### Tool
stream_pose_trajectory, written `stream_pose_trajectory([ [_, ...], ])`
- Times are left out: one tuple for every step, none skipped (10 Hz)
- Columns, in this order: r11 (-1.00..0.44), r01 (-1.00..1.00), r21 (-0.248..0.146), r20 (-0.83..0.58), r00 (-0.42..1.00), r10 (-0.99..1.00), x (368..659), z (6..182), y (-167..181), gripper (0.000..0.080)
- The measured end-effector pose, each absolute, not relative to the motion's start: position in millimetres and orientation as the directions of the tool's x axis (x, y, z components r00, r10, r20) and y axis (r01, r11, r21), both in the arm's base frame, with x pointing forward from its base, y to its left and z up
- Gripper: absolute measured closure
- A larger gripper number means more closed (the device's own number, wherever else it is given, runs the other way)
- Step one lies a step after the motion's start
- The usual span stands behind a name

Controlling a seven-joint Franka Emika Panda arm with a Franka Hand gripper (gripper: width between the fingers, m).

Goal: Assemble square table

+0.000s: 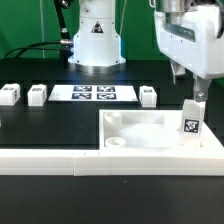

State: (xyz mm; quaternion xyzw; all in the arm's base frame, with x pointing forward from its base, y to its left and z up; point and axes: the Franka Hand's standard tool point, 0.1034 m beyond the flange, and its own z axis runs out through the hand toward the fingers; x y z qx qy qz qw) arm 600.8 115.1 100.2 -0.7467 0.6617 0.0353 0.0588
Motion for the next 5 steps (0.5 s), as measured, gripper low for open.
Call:
stream_pose_trajectory([
  [-0.190,-0.980,-0.050,-0.128,0.195,-0.972,600,100.0,118,0.0150],
  [-0.290,-0.956,-0.048,-0.110,0.294,-0.950,590,102.0,129,0.0150],
  [-0.438,-0.898,-0.041,-0.095,0.440,-0.893,571,105.5,137,0.0150],
  [-0.604,-0.797,-0.019,-0.074,0.603,-0.794,547,104.6,134,0.0150],
  [-0.680,-0.733,-0.004,-0.061,0.679,-0.731,540,102.9,132,0.0150],
])
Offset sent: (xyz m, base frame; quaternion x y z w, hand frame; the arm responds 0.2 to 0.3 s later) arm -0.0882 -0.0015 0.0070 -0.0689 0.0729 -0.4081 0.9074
